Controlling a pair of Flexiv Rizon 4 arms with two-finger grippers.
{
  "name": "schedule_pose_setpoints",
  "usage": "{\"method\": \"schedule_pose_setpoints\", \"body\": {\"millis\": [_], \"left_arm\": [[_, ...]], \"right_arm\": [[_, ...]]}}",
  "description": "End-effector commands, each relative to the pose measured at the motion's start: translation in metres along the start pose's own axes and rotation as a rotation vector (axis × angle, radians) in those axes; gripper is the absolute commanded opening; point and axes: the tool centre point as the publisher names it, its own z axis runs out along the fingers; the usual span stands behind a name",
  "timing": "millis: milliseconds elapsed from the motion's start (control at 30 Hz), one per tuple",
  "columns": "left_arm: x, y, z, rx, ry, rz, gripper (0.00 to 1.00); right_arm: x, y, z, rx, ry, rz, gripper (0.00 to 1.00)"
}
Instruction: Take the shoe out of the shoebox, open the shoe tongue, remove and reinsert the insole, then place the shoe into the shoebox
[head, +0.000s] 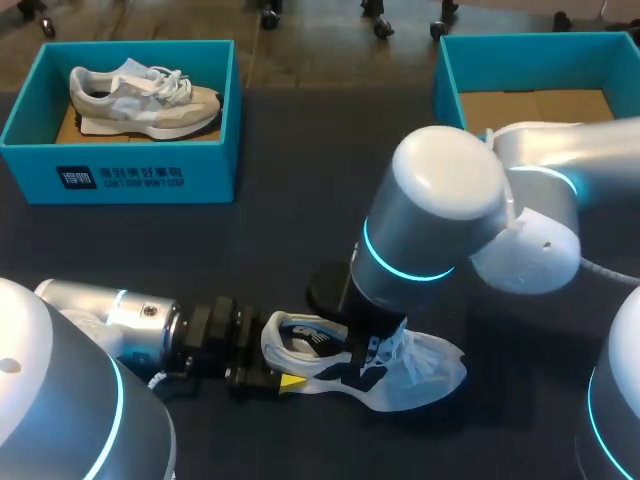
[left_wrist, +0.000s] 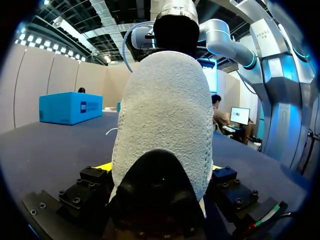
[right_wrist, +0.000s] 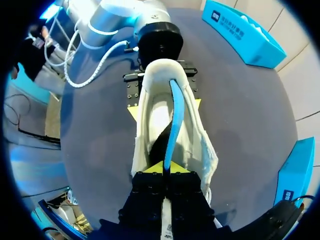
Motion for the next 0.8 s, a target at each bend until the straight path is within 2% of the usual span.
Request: {"method": "schedule_pose_setpoints", "body": {"millis": [33,100,167,500,800], "left_arm": [[-0.002,0.007,0.001,0.000,-0.003,0.000,0.00],[-0.002,0.007,0.001,0.000,-0.003,0.000,0.00],[-0.002,0.007,0.001,0.000,-0.003,0.000,0.00],[-0.002,0.007,0.001,0.000,-0.003,0.000,0.00],[-0.002,0.007,0.001,0.000,-0.003,0.000,0.00]], "right_arm": [[-0.002,0.000,-0.003,0.006,0.005,-0.006,0.00],[-0.002,0.004,-0.001,0.012,0.011,-0.008,0.37],[-0.003,0.007,0.002,0.026,0.016,-0.008,0.42],[-0.004,0.022,0.013,0.052,0.056,-0.021,0.39],[-0.002,0.017,0.016,0.066,0.091,0.020,0.25]]}}
